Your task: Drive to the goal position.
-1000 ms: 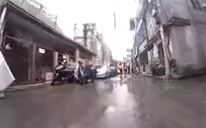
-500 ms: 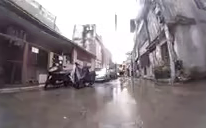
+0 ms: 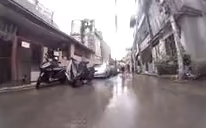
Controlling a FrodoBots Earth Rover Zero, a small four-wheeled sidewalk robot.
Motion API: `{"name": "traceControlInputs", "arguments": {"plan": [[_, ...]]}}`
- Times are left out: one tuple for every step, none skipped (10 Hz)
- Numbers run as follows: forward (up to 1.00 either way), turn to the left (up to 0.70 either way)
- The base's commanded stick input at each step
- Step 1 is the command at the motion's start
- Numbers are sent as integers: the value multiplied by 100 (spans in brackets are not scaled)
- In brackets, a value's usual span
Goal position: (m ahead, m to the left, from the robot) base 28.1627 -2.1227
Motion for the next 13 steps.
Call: {"name": "traceControlInputs", "arguments": {"plan": [[99, 0], [99, 0], [99, 0], [99, 0], [99, 0], [99, 0], [99, 0], [99, 0], [99, 0], [99, -1], [99, -2], [99, 0], [99, 0]]}}
